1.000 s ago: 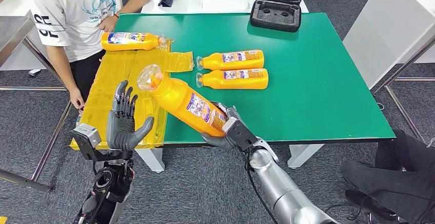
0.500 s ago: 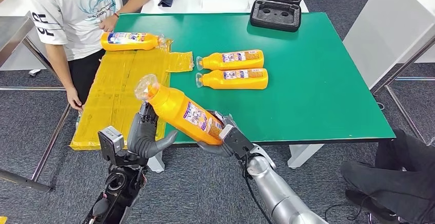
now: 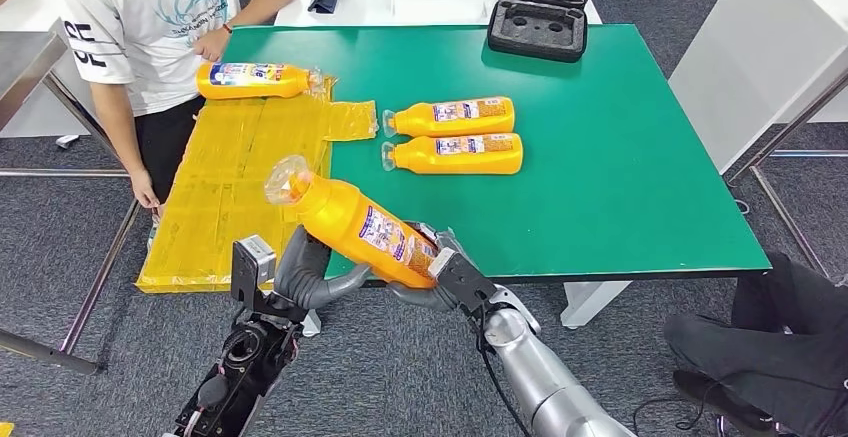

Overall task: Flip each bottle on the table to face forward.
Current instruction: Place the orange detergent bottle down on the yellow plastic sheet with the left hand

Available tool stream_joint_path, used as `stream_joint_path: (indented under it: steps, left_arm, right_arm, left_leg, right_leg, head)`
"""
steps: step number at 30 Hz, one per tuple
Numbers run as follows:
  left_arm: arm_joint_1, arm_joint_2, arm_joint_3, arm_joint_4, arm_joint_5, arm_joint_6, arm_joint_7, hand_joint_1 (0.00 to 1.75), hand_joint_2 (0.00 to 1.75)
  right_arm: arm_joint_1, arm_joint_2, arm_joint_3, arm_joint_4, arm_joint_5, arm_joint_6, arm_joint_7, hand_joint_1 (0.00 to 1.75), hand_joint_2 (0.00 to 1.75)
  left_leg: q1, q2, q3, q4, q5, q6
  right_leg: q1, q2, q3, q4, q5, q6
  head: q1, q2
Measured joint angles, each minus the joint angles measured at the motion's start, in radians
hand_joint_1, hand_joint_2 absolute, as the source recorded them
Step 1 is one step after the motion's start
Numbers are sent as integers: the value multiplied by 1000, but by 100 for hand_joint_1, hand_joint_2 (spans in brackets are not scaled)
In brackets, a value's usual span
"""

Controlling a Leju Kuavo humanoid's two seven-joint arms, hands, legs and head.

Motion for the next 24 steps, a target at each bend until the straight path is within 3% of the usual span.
stream_joint_path:
  steps: [9, 16, 24]
  left_arm:
    - [-33, -12, -4, 104, 17, 4, 27, 0, 175]
    - [-43, -24, 5, 195, 92, -65, 13, 0, 175]
    - [-45, -27, 24, 230, 137, -90, 8, 0, 175]
  right_arm:
    - [4, -1, -2, 4, 7, 37, 0, 170, 175]
    - [2, -2, -2, 24, -19, 110, 0, 171, 175]
    - [-22, -3, 10, 51, -19, 119, 0, 169, 175]
  left_leg:
    - [0, 0, 0, 0, 0, 0]
    - [0, 0, 0, 0, 0, 0]
    - [0, 0, 0, 0, 0, 0]
  right_leg:
    - [0, 0, 0, 0, 0, 0]
    - [0, 0, 0, 0, 0, 0]
    - [0, 0, 0, 0, 0, 0]
  head:
    - [0, 0]
    - [0, 0]
    - [0, 0]
